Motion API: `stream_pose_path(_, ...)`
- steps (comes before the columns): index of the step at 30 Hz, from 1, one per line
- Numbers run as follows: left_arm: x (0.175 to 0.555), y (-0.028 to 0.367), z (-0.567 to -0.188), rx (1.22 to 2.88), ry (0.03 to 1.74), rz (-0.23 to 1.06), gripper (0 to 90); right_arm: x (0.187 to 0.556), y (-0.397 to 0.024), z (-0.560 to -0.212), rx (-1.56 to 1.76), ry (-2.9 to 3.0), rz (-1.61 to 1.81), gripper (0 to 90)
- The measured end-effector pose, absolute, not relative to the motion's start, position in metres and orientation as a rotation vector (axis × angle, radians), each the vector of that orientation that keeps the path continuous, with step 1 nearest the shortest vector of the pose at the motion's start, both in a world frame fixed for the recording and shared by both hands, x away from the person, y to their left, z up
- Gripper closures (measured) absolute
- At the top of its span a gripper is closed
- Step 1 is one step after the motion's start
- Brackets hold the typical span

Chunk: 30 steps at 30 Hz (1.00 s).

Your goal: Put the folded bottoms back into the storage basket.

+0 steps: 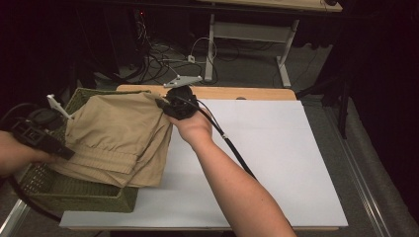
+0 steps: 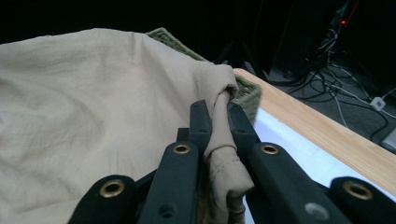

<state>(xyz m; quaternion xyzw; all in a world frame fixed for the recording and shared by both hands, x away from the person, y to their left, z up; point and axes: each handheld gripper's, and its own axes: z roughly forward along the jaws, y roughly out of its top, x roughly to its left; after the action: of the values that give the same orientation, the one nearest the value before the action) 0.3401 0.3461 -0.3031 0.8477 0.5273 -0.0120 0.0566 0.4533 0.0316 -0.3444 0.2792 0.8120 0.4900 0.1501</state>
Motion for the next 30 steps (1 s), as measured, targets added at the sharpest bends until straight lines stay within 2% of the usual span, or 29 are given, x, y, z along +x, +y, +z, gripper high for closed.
stream_pose_path(15,0.322,0.411,-0.315,2.439,1.701,-0.008,77.4,0.451,0.093,-0.345,0.727,2.396,1.417,85.3)
stream_pose_path(30,0.337,0.407,-0.338,2.402,1.706,0.012,77.1,0.473,0.099,-0.363,0.759,2.42,1.352,85.3)
